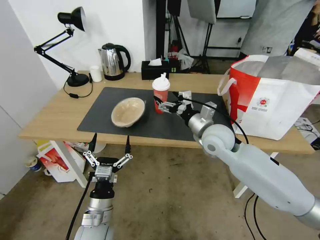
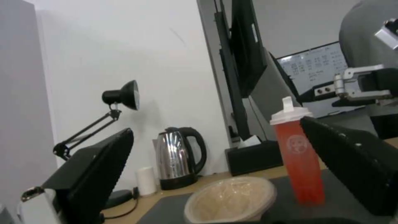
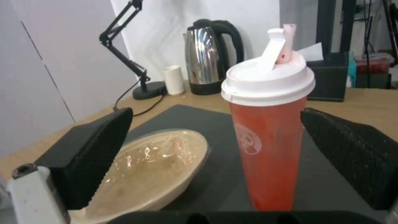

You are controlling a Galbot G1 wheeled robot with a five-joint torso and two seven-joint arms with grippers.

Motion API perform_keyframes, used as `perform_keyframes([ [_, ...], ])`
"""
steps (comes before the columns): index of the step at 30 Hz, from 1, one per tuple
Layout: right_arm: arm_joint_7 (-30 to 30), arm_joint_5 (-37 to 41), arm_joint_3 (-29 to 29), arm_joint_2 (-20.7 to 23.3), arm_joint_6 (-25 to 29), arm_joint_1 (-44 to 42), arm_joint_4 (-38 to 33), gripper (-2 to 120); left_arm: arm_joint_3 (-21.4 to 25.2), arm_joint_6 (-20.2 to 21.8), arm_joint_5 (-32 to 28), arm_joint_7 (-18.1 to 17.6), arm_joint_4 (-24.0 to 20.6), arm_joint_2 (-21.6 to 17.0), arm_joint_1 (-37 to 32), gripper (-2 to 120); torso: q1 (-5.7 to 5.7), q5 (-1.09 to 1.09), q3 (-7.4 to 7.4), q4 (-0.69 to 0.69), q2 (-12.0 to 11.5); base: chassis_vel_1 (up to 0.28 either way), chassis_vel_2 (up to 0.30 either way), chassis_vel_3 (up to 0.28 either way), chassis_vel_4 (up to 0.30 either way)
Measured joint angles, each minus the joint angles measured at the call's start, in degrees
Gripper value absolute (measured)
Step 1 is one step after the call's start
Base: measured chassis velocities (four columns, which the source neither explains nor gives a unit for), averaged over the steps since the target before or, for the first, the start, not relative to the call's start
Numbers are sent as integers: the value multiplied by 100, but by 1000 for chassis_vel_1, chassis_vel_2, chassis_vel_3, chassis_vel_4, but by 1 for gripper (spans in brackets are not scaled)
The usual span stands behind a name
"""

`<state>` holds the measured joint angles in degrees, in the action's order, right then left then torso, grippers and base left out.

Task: Pick up the trash from the table and place it into the takeout bag.

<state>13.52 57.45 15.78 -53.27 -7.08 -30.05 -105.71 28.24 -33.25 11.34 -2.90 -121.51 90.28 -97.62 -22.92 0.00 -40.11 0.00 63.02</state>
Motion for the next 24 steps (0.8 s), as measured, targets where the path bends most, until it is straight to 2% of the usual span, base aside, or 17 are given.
perform_keyframes([
  [24, -221, -178, 95, -548, 64, 340, 1269, 100, 23, -46, 43, 2, -12, 23, -56, 100, 0, 0, 0, 1, 0, 0, 0, 0, 0],
])
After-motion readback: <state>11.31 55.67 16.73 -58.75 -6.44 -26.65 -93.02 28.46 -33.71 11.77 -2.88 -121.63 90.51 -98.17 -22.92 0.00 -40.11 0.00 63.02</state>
